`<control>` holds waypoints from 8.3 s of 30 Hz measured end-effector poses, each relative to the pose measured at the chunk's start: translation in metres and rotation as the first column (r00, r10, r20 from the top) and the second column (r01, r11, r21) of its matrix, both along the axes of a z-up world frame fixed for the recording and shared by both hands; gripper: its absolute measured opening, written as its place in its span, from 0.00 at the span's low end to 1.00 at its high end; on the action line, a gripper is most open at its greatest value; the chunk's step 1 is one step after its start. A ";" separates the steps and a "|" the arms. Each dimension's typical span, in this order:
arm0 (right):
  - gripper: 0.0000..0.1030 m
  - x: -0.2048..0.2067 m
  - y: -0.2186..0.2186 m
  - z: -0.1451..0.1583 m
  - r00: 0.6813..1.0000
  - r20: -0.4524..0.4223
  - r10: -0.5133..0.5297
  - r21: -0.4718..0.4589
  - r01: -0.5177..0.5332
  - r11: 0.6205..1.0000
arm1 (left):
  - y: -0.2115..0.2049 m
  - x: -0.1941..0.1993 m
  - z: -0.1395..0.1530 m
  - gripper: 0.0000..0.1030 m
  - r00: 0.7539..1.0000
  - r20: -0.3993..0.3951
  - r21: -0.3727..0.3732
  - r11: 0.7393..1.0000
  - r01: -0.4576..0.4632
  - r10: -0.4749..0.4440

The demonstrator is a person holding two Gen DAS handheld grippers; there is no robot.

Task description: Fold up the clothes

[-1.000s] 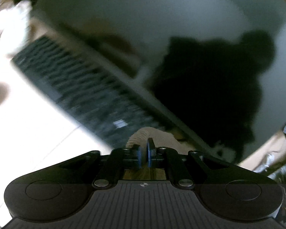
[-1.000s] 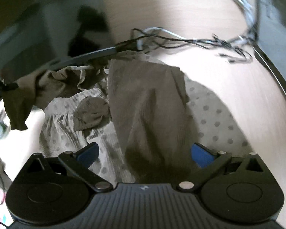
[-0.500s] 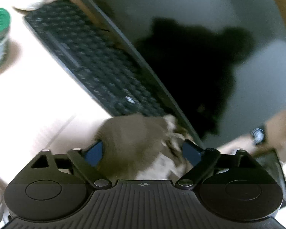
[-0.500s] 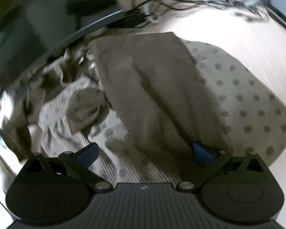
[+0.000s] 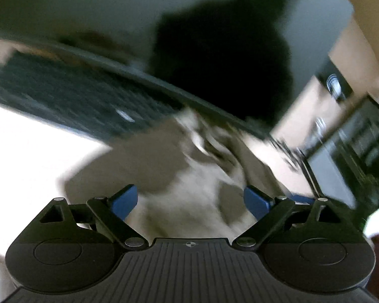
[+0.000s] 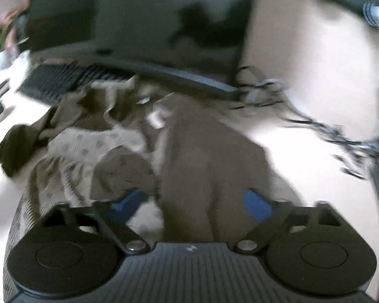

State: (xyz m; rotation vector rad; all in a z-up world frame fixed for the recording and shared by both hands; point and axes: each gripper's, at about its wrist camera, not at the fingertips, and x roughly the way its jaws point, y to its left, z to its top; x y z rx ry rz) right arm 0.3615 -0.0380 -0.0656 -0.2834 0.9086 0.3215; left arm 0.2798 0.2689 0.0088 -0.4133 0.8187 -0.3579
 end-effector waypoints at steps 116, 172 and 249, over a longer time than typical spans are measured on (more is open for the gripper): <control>0.58 0.022 -0.147 0.035 0.926 0.212 -0.313 0.217 0.267 0.939 | -0.063 0.138 -0.026 0.02 0.989 0.137 0.659 0.750 -0.046 -0.060; 0.07 0.021 -0.114 0.068 0.987 0.157 -0.020 0.263 -0.022 0.965 | -0.133 0.136 -0.027 0.98 0.820 0.073 0.554 0.707 0.440 -0.568; 0.65 -0.055 -0.082 0.054 0.946 0.158 -0.281 0.213 0.246 0.946 | 0.109 -0.048 -0.049 0.81 0.877 -0.122 0.044 0.885 -0.463 0.465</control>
